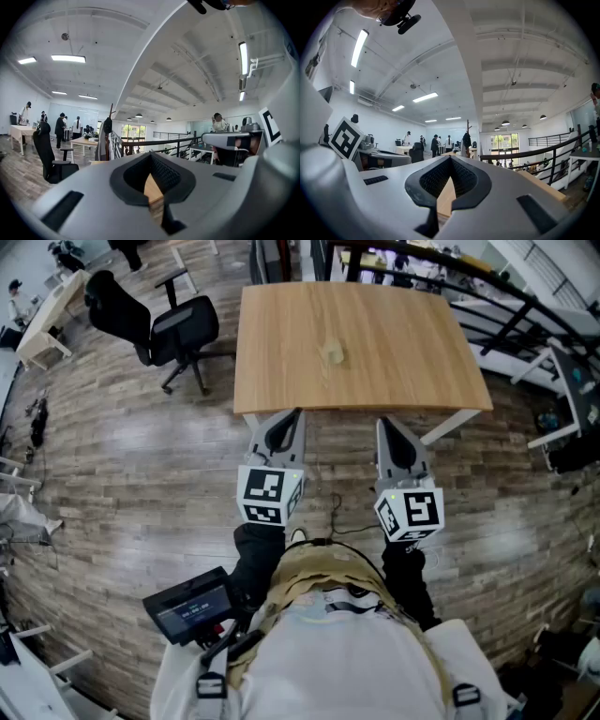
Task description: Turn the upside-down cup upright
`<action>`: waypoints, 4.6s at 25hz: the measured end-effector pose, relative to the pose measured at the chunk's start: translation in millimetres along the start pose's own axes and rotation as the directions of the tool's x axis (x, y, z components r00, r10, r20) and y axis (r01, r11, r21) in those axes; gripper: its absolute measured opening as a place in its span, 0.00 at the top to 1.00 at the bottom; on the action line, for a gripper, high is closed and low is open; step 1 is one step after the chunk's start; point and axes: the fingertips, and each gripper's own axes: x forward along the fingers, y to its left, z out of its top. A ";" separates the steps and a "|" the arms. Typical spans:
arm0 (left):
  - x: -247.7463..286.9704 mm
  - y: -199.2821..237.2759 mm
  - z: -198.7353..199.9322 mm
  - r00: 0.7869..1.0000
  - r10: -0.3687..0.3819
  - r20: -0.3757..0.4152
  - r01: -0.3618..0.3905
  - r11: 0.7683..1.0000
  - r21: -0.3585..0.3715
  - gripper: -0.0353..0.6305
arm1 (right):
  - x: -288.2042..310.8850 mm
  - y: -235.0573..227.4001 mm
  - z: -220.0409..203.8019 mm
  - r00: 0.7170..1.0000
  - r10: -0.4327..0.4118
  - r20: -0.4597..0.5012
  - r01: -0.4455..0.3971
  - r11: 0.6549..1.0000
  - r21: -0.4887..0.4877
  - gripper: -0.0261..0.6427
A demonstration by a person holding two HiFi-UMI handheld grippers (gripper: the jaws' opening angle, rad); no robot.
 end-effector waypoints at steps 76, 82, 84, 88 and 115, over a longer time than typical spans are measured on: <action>2.4 78.1 -52.1 0.995 0.019 -0.096 -0.024 0.998 -0.058 0.95 | 51.3 23.4 -61.6 0.991 -0.049 -0.126 0.055 0.998 0.042 0.93; 30.6 84.7 -56.9 0.993 0.022 -0.118 -0.031 0.997 -0.070 0.94 | 76.4 3.9 -70.2 0.988 -0.044 -0.145 0.051 0.998 0.044 0.93; 50.0 100.1 -61.3 0.992 0.030 -0.121 -0.039 0.997 -0.069 0.94 | 102.2 -3.9 -82.3 0.988 -0.039 -0.150 0.047 0.998 0.049 0.93; 100.6 130.4 -56.4 0.993 0.059 -0.103 -0.065 0.997 -0.052 0.95 | 157.7 -29.8 -94.5 0.989 -0.022 -0.144 0.031 0.998 0.062 0.93; 394.3 188.0 -45.1 0.968 0.061 -0.244 -0.065 0.998 -0.008 0.94 | 366.1 -202.1 -144.7 0.972 0.038 -0.232 0.003 0.984 0.176 0.93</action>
